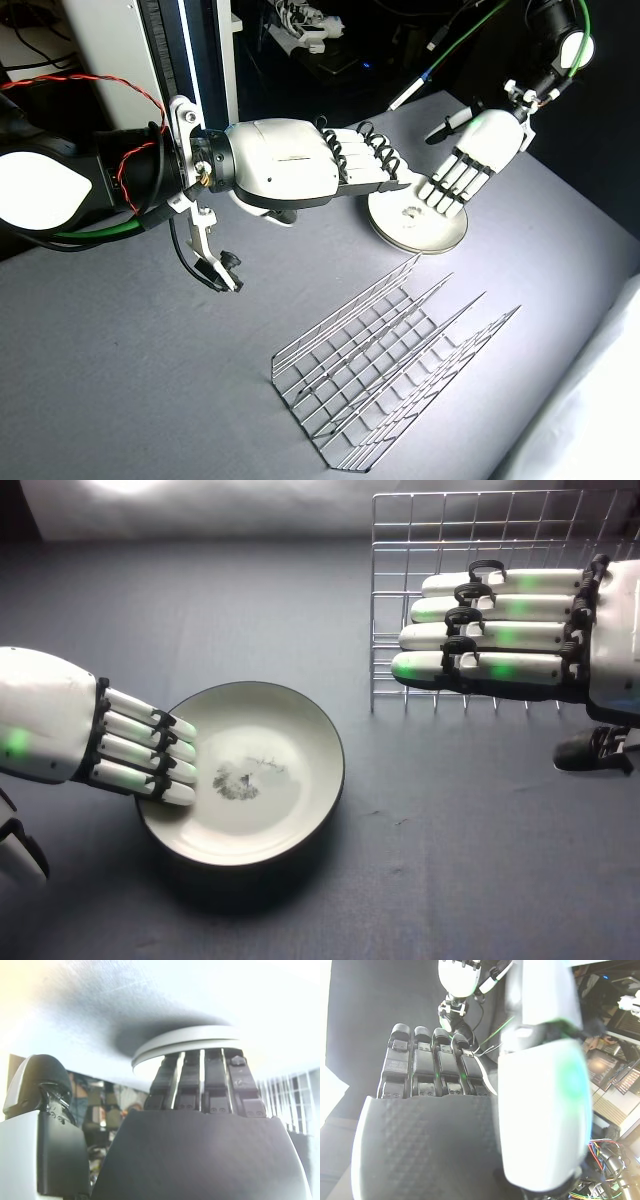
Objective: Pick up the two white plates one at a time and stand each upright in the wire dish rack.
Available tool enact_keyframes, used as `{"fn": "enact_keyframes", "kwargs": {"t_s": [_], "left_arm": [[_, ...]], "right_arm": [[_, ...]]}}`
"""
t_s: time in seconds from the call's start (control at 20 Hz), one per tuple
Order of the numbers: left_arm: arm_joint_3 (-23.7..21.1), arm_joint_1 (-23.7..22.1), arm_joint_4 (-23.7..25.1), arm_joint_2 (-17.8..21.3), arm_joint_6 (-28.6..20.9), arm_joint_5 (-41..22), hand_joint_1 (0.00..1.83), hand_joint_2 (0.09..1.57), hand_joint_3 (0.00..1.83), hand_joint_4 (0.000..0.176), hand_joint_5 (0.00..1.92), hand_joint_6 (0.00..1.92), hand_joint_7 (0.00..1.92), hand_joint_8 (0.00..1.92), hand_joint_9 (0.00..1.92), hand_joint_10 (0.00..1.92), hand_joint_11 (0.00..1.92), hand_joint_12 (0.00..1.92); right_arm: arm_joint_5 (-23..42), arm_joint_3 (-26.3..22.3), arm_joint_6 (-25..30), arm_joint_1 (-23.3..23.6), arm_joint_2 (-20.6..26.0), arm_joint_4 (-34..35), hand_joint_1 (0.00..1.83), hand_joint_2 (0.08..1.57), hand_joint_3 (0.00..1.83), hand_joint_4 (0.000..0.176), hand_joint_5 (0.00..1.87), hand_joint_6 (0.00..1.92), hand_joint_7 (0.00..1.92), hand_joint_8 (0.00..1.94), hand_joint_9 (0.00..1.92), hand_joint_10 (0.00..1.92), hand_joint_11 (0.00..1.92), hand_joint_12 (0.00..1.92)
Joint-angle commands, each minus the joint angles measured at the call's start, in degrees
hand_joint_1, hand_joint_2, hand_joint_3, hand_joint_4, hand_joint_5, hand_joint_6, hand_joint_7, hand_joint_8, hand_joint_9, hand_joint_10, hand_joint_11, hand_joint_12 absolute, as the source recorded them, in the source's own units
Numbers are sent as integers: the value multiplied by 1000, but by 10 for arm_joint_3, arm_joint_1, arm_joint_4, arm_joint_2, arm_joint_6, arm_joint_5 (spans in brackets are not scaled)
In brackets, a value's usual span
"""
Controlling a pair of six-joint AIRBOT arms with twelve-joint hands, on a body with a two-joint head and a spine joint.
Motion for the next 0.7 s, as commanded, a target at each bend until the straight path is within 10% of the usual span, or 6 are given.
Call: {"fn": "enact_keyframes", "kwargs": {"t_s": [0.0, 0.65], "left_arm": [[-6, 6, -9, 0, 4, -21, 0, 1110, 3, 0, 0, 0, 0, 0, 0, 0, 0, 0], [-74, 22, -23, -29, 32, 38, 0, 1096, 0, 0, 1, 0, 0, 0, 0, 0, 0, 0]], "right_arm": [[59, 0, -2, 9, 1, 31, 1401, 928, 0, 0, 0, 0, 0, 0, 0, 0, 0, 0], [37, 0, -3, -4, -5, 29, 1405, 962, 6, 0, 0, 0, 0, 0, 0, 0, 0, 0]]}}
